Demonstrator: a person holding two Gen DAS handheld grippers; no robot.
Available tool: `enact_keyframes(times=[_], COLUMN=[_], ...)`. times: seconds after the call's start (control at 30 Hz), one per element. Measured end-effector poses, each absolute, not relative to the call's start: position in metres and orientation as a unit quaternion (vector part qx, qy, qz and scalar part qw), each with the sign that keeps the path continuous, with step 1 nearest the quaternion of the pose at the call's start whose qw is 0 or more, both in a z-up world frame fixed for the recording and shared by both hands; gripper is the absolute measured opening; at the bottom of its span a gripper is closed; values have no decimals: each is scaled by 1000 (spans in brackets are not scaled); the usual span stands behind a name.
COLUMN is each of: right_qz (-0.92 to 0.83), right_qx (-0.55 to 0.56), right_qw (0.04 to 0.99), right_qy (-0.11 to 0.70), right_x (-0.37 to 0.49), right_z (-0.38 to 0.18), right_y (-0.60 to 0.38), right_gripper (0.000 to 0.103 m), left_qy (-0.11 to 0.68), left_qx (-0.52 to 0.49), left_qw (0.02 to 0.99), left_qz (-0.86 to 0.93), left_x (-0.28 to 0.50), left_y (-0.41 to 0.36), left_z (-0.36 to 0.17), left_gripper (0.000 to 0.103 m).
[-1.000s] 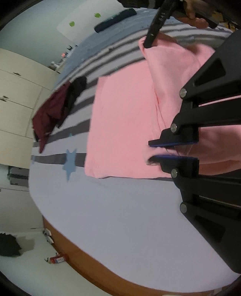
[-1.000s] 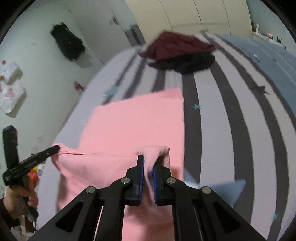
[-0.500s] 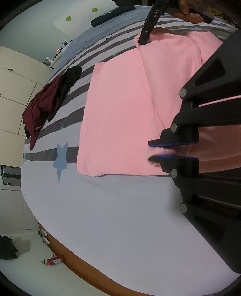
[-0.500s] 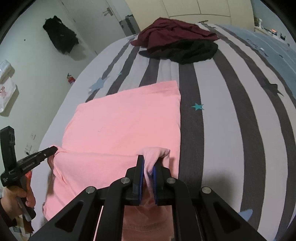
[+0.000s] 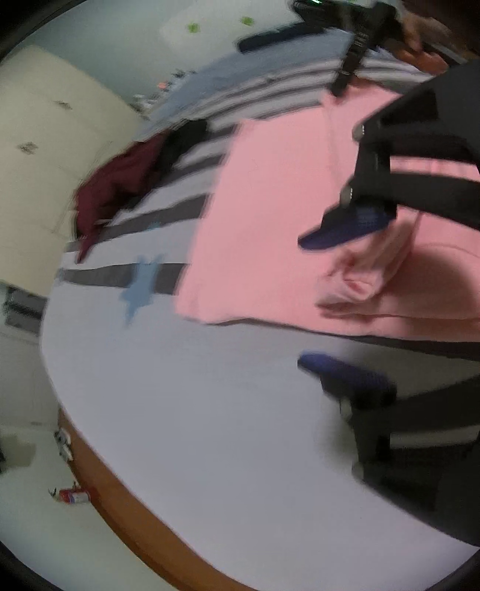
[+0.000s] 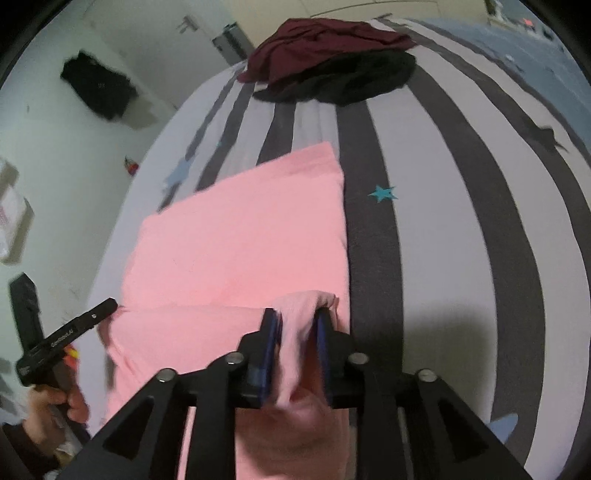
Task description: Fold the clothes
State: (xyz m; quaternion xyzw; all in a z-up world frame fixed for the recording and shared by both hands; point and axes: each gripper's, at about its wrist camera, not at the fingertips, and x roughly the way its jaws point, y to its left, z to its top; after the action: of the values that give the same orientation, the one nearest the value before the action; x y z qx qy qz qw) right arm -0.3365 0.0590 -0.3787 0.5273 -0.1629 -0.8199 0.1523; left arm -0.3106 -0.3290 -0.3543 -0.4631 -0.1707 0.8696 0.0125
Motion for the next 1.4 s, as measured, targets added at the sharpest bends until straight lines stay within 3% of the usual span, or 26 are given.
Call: enact_keyframes(times=[0.07, 0.2, 0.23, 0.3, 0.33, 0.4, 0.5, 0.8, 1.13, 1.27, 1.4], right_qz=[-827, -845, -851, -857, -859, -860, -860, -858, -899, -904, -887], right_qx=[517, 499, 493, 484, 481, 478, 479, 489, 411, 403, 445], right_qw=[137, 130, 133, 142, 146, 156, 164, 148, 126, 118, 113], right_qy=[-172, -141, -125, -105, -100, -84, -62, -58, -82, -78, -50], right_x=[-327, -298, -288, -266, -256, -234, -216, -236, -367, -369, -354], right_z=[-370, -357, -353, -349, -349, -351, -358, -380, -312, -297, -320], right_y=[73, 83, 81, 74, 70, 58, 39, 14, 21, 26, 22], right_gripper=[43, 44, 44, 41, 40, 27, 20, 18, 19, 19, 19], left_qy=[-162, -136, -127, -111, -104, -94, -88, -90, -80, -81, -68], left_qx=[-449, -436, -433, -440, -449, -464, -474, -486, -441, -443, -470], left_qw=[16, 36, 43, 55, 62, 77, 90, 74, 51, 60, 75], left_qz=[879, 889, 891, 889, 885, 878, 871, 866, 892, 891, 877], left_x=[-306, -279, -268, -251, -246, -239, -236, -261, -366, -354, -329], left_y=[-332, -329, -325, -319, -313, -300, -282, -272, -272, -276, -279], left_z=[-341, -327, -326, -328, -333, -344, -358, -382, -343, -341, -352], left_gripper=[59, 56, 51, 28, 24, 13, 10, 10, 10, 10, 10])
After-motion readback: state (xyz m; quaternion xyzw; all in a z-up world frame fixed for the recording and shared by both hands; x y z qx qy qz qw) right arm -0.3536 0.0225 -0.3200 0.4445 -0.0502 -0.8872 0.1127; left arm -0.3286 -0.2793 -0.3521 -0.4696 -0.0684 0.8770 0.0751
